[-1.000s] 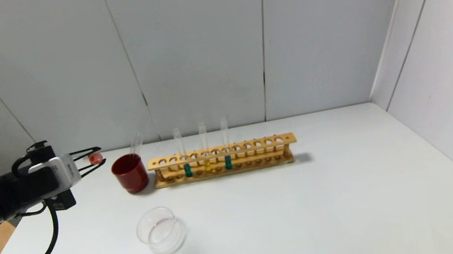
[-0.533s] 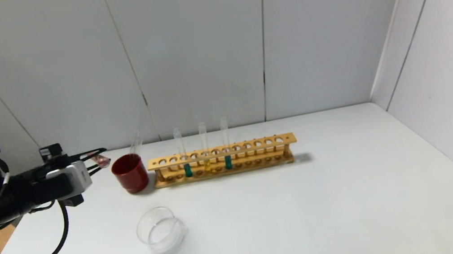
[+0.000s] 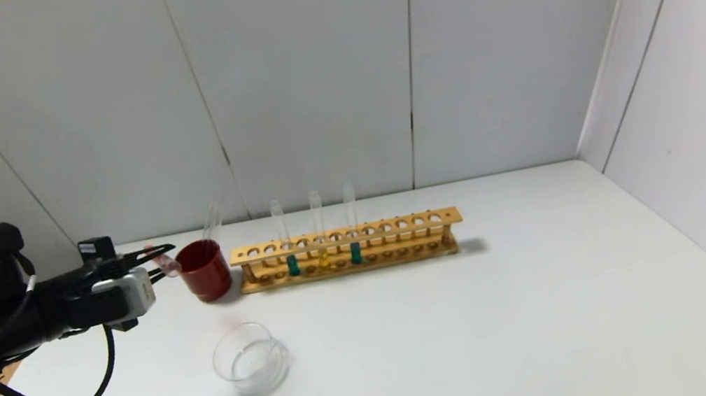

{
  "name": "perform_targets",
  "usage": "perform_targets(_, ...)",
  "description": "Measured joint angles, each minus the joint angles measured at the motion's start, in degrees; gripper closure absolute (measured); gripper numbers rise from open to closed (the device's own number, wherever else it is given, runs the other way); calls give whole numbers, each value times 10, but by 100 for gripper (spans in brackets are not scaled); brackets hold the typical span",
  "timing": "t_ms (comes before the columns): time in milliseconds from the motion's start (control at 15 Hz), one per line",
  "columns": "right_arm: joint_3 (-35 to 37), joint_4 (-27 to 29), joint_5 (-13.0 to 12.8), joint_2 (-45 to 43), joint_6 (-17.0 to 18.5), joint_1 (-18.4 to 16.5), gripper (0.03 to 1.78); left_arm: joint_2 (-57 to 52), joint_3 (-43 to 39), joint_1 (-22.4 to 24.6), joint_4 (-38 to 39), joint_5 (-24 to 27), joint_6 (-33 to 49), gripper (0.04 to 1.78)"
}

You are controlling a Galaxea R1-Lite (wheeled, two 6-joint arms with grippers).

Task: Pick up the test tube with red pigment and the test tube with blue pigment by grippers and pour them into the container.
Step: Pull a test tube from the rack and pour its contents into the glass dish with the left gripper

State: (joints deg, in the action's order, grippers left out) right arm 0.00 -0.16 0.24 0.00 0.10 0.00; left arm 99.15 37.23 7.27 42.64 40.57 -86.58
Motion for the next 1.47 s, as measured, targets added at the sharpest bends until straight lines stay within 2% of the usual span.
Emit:
perform_targets(200, 0, 0, 0, 0, 0, 0, 6, 13, 0, 9, 13, 5, -42, 151)
perform_targets(667, 0, 0, 0, 0, 0, 0, 6, 61, -4, 19, 69, 22, -63, 151)
perform_targets(1467, 0, 0, 0, 0, 0, 0, 6, 72, -17, -7, 66, 18, -123, 151)
